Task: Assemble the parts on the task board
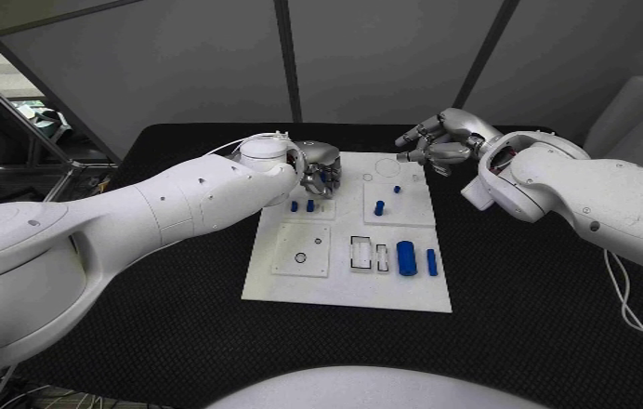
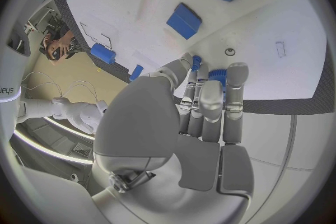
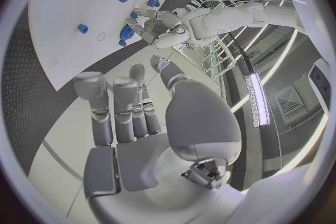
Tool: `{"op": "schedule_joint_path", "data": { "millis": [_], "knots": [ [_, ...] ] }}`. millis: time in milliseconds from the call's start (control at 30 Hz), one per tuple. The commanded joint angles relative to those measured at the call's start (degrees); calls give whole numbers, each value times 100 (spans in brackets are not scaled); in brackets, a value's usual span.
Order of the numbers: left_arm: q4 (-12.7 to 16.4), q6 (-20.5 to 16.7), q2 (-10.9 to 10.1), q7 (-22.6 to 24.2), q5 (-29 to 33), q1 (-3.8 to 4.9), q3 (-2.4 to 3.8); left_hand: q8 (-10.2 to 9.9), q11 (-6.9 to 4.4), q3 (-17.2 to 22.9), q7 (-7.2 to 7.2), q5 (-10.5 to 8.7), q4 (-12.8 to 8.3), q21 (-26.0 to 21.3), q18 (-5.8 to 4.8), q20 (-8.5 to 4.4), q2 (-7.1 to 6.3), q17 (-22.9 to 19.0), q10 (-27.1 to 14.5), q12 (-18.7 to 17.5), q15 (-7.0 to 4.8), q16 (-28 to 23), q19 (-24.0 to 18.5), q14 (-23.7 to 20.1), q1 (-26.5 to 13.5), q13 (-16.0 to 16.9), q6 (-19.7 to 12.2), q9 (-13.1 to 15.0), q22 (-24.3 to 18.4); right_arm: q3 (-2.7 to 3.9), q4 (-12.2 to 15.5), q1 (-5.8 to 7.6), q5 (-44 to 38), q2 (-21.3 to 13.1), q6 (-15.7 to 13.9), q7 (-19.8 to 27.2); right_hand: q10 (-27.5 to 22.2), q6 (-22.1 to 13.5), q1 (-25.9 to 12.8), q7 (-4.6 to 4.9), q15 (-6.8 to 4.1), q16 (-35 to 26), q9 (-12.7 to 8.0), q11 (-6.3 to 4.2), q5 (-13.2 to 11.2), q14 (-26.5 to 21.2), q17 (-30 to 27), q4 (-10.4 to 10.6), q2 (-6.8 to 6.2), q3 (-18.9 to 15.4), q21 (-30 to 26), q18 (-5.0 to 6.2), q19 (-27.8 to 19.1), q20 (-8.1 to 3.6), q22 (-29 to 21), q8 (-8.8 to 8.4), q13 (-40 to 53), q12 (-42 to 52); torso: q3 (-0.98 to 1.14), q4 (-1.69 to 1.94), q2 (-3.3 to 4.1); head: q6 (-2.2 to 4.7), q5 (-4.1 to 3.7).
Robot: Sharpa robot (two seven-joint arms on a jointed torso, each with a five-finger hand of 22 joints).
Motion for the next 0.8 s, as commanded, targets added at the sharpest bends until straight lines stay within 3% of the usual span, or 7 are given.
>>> {"op": "schedule_joint_path", "data": {
  "millis": [33, 567, 800],
  "knots": [
    [9, 104, -15, -21, -27, -3, -5, -27, 21, 11, -11, 13, -7, 35, 70, 48, -44, -15, -46, -46, 37, 37, 2, 7, -72, -22, -76, -33, 11, 4, 4, 11, -11, 1, -6, 62, -45, -27, -53, 9, 14, -31, 0, -1, 20, -2, 8, -6, 7, 31, -12, 56, -22, 6, 11, -8, -9, -36, -1, -1, 1, -2, -4],
    [86, 72, -92, -4, -27, -9, -4, -6, 42, -12, -28, 27, -14, 69, 65, 63, -86, -26, -114, -80, 51, 62, 20, 17, -97, -56, -82, -76, 47, 4, 0, 11, -11, 1, 5, 69, -41, -26, -55, 9, 14, -26, 0, -2, 20, 1, 16, -5, 9, 35, -8, 55, -17, 6, 18, -7, -14, -38, 0, 1, 1, -10, 7],
    [88, 75, -90, 0, -27, -10, -4, 64, -7, 140, 55, 51, -72, 212, 51, 50, 73, 6, 29, -6, 12, 153, 111, 70, 36, -59, 70, -109, 160, 4, 4, 11, -11, -2, 4, 67, -41, -26, -55, 9, 14, -26, 0, -2, 20, 1, 16, -5, 9, 35, -8, 55, -17, 6, 18, -7, -14, -38, 0, -4, 0, -14, 15]
  ]
}}
